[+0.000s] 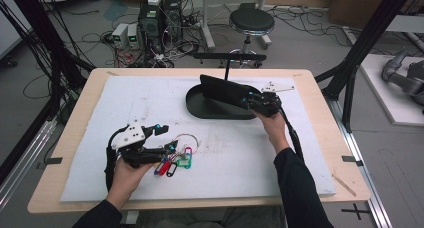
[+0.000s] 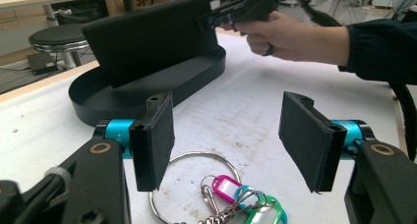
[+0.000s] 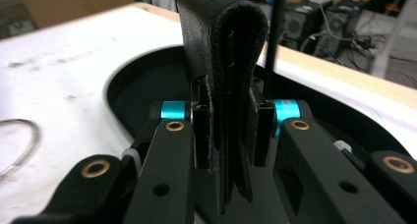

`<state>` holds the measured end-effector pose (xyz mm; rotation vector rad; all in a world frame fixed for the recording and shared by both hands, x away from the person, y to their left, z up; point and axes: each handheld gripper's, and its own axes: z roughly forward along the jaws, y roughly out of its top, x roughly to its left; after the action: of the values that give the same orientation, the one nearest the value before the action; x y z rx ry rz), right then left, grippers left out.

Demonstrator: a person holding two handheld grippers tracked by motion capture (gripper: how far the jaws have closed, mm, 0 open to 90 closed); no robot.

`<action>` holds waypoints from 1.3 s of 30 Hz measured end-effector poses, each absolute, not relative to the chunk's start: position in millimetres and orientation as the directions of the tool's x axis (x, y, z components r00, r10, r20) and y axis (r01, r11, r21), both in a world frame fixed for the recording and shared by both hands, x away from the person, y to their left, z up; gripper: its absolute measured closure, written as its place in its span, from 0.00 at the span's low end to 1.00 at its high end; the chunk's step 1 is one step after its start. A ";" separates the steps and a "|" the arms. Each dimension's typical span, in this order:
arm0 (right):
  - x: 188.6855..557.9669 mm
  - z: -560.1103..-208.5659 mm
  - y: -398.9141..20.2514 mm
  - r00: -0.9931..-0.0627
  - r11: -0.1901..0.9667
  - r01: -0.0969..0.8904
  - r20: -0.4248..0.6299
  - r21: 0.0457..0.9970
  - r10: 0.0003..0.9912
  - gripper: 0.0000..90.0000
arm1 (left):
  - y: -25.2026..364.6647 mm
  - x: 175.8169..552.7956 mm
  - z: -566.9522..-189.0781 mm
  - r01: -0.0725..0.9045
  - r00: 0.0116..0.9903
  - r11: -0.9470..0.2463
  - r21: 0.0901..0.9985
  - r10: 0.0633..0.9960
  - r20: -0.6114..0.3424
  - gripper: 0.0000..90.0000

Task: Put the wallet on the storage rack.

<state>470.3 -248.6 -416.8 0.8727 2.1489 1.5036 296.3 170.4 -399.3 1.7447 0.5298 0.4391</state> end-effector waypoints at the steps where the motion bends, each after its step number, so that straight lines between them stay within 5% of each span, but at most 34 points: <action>1: 472.6 -419.9 -249.2 -0.735 0.237 0.282 0.051 0.930 0.676 0.87 | 170.0 296.5 -399.3 0.117 0.826 -0.199 0.973 0.564 0.017 0.42; 23: 484.7 -435.5 -258.7 -0.692 0.362 0.331 -0.036 0.871 0.721 0.80 | 166.5 297.0 -400.8 0.115 0.831 -0.214 0.970 0.556 0.024 0.42; 39: 473.2 -415.8 -273.4 -0.640 0.302 0.373 0.008 0.877 0.768 0.50 | 166.4 297.8 -402.5 0.116 0.819 -0.231 0.966 0.572 0.039 0.42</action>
<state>473.2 -273.4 -415.8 1.0180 2.1592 1.2858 297.8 166.4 -402.5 1.7772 0.5304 0.4624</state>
